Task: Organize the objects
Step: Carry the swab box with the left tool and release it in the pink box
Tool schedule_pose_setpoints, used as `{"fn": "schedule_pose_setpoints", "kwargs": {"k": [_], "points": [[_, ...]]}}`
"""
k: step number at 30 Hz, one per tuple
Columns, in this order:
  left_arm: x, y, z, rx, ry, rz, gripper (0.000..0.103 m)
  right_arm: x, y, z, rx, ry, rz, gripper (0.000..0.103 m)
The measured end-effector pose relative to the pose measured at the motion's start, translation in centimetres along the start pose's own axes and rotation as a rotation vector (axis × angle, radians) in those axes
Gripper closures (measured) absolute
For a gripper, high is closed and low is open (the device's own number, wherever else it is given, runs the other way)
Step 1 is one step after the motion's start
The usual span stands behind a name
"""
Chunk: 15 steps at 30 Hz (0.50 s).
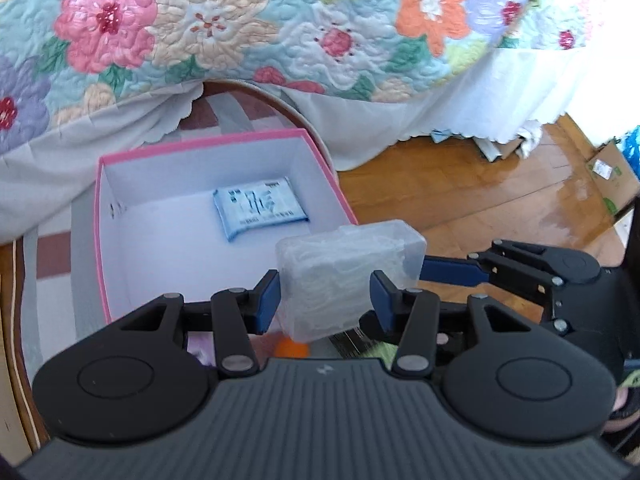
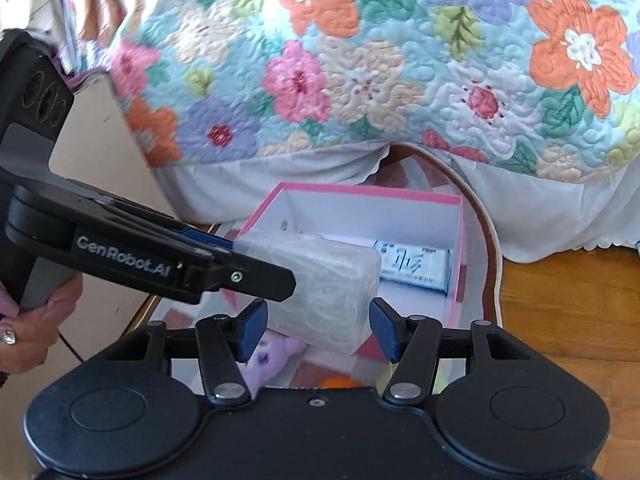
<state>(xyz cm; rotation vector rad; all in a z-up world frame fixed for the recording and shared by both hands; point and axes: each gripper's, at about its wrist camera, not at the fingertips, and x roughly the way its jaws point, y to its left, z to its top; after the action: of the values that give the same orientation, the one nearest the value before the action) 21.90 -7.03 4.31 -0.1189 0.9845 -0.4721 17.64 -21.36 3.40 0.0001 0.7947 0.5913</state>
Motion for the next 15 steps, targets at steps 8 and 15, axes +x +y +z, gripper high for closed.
{"fn": "schedule_pose_setpoints", "kwargs": {"k": [8,15], "points": [[6.9,4.7,4.8,-0.092,0.096,0.018,0.055,7.5,-4.4,2.9,0.088,0.056,0.018,0.041],[12.4,8.2,3.6,-0.22,0.151,-0.026,0.055,12.9,-4.6,3.1,0.071,0.168,-0.085,0.041]]}}
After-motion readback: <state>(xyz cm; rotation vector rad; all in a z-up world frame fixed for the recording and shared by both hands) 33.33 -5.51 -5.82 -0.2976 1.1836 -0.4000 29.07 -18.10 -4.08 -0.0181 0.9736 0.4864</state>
